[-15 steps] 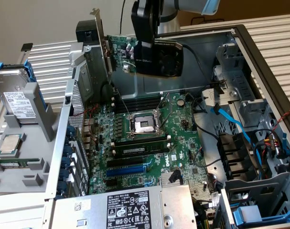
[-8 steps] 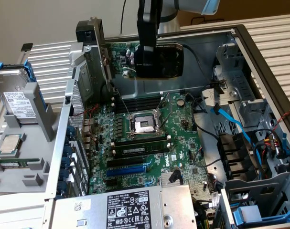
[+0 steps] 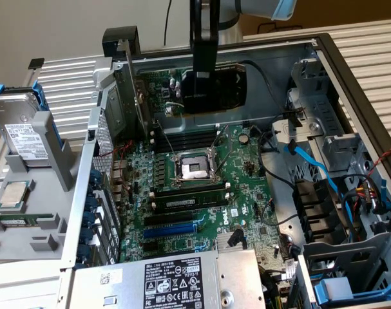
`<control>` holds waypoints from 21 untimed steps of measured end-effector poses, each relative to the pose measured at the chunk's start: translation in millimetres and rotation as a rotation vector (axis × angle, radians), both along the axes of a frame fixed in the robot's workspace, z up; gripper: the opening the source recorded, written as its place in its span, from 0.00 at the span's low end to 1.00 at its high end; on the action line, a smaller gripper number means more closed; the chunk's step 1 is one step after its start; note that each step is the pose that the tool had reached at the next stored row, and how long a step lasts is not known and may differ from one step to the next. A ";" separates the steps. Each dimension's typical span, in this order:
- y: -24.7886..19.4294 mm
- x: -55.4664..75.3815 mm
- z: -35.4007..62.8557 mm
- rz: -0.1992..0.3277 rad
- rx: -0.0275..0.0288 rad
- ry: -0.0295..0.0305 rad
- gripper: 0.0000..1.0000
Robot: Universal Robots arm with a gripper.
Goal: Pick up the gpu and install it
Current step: 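Pick up the gpu and move the gpu toward the slot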
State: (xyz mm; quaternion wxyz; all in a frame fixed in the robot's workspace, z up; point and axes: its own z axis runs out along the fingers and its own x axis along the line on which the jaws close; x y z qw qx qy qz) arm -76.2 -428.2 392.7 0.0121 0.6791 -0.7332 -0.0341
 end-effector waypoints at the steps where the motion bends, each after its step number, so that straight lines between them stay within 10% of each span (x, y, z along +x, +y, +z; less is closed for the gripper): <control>1: -1.2 0.0 -1.3 0.007 -0.0001 0.0001 0.27; 9: -21.0 -3.8 -14.9 0.009 0.0001 0.0000 0.27; 21: -29.5 -4.6 -36.5 0.009 0.0000 0.0023 0.27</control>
